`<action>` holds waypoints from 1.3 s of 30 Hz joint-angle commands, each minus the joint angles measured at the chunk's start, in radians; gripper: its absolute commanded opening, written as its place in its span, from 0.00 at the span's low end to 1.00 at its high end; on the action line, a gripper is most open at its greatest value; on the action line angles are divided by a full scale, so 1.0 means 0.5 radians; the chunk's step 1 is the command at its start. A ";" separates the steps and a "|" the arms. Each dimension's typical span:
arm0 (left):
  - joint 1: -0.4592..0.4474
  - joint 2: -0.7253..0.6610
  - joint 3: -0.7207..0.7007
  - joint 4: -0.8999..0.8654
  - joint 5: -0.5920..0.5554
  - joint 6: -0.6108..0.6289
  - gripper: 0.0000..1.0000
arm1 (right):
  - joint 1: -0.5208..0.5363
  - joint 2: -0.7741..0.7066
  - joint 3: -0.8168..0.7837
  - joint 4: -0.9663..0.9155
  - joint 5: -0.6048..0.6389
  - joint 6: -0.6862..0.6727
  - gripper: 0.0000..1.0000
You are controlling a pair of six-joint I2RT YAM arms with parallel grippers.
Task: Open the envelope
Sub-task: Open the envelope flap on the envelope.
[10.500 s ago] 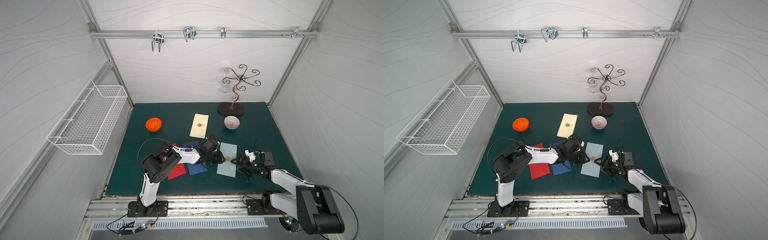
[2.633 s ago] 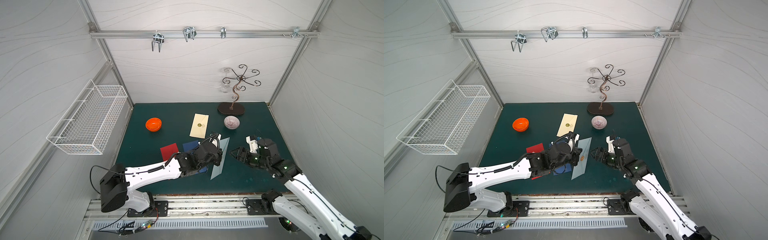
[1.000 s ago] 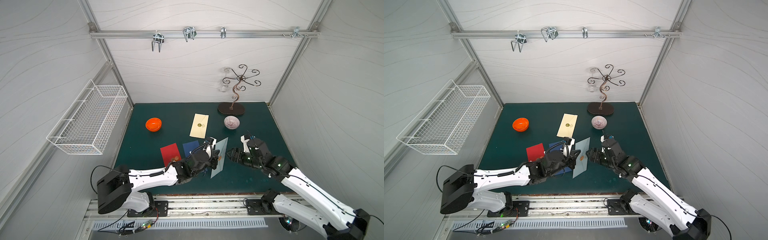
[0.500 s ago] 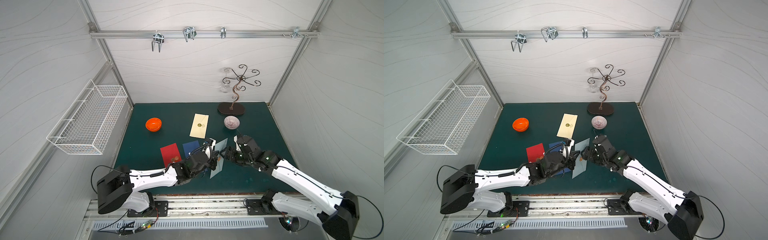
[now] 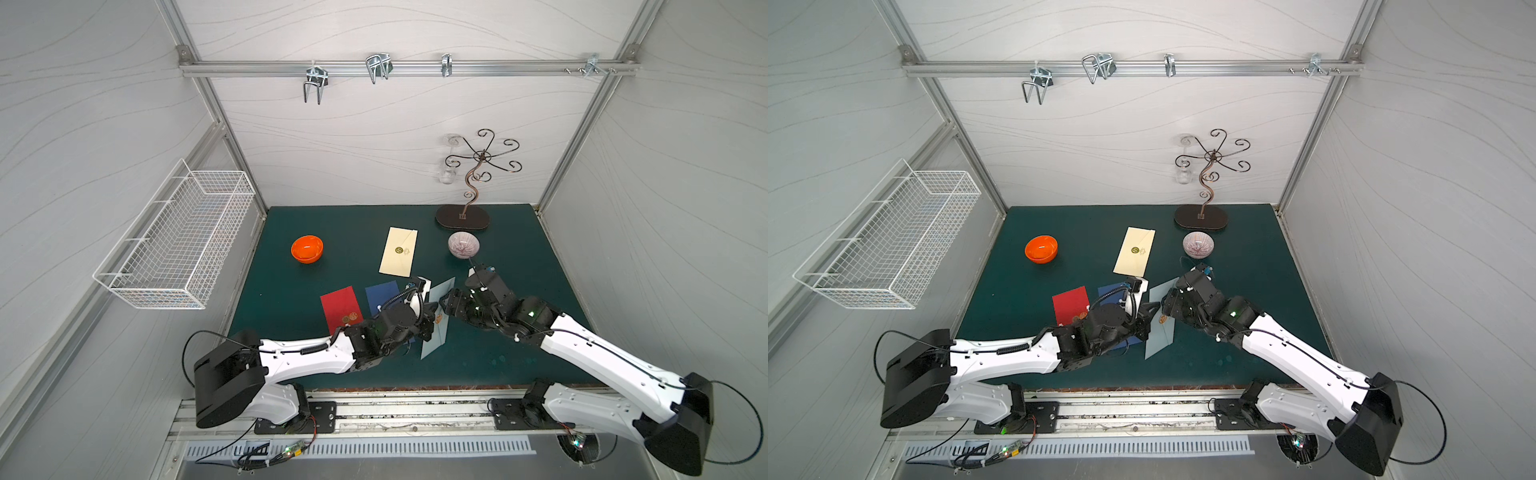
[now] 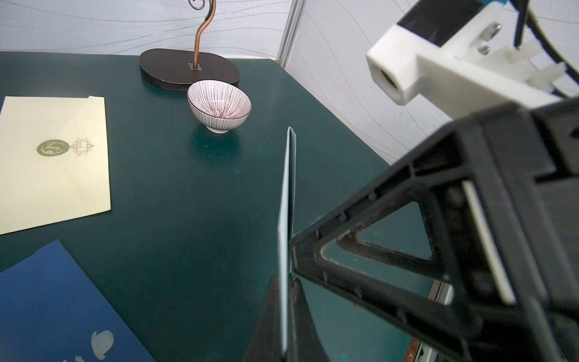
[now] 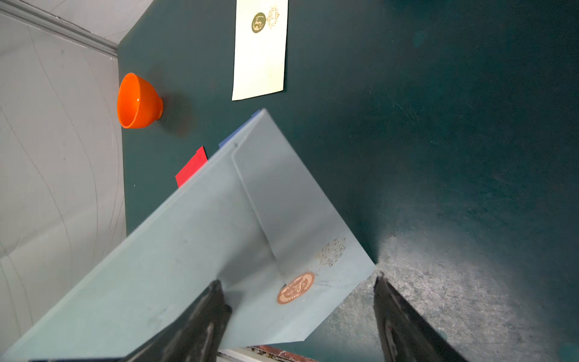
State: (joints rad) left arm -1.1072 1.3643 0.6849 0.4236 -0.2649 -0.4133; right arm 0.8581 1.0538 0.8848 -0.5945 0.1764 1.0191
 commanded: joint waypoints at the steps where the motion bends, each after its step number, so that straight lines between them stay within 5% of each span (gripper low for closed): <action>1: -0.004 0.005 0.002 0.103 0.018 -0.035 0.00 | 0.013 0.024 -0.006 -0.072 0.041 0.051 0.77; 39: -0.003 0.069 0.068 0.042 0.100 -0.052 0.00 | -0.066 -0.015 -0.127 -0.133 -0.043 0.088 0.78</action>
State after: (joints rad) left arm -1.1072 1.3899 0.6785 0.4160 -0.2237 -0.4538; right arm 0.8413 1.0645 0.8352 -0.6285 0.1658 1.0515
